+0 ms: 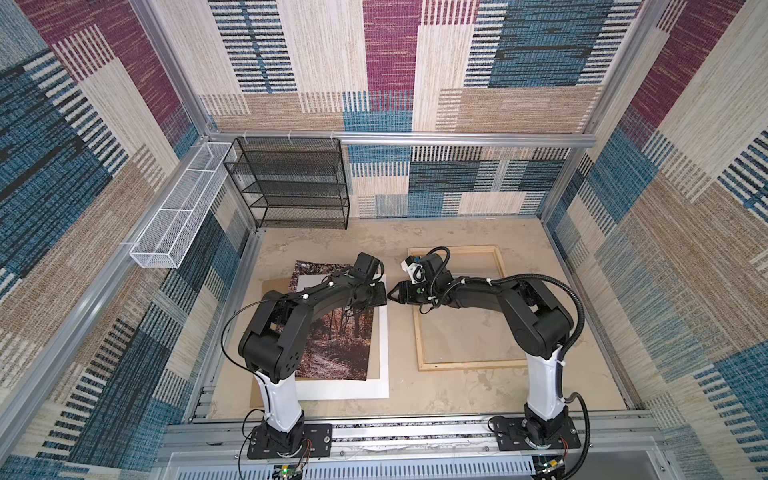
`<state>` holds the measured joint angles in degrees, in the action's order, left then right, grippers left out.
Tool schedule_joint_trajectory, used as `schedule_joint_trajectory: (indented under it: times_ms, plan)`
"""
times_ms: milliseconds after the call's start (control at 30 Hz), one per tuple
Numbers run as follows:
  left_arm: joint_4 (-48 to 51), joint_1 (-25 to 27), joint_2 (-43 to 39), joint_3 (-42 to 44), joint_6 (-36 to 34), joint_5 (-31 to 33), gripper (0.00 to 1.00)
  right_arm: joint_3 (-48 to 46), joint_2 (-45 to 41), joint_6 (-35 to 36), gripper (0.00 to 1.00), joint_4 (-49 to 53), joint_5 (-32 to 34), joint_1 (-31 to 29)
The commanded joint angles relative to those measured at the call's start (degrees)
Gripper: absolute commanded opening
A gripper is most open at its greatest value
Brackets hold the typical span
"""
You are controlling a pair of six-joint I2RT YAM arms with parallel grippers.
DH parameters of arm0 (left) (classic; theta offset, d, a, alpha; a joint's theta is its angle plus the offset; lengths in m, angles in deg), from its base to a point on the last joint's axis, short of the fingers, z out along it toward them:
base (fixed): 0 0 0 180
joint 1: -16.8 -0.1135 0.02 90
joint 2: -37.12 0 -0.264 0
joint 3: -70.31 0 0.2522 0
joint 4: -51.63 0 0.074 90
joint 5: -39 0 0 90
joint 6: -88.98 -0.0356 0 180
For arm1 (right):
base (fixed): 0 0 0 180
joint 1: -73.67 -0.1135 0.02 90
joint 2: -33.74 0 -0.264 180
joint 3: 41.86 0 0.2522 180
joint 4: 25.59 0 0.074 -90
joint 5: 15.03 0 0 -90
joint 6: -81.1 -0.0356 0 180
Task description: Put the photo into the frame
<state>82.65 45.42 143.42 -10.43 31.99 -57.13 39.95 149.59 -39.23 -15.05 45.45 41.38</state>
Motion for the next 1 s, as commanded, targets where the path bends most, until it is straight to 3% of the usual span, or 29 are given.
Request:
schedule_joint_trajectory:
  times_ms: [0,333,567,967]
  plan:
    - [-1.12,0.54,1.32,-0.23,1.52,-0.76,0.49,-0.38,-0.64,-0.7,0.54,-2.15,-1.94,-0.14]
    - [-0.88,1.13,3.82,-1.09,1.46,-0.66,0.48,-2.02,-2.07,-0.96,0.55,-3.3,-3.08,0.25]
    - [-1.66,1.17,3.66,-1.22,1.04,-2.39,0.47,-6.44,-2.83,-5.0,0.55,-10.57,-9.6,2.41]
    - [-3.62,1.07,3.13,-0.72,0.96,-4.89,0.35,-6.56,-2.04,-5.88,0.54,-10.16,-9.82,3.02]
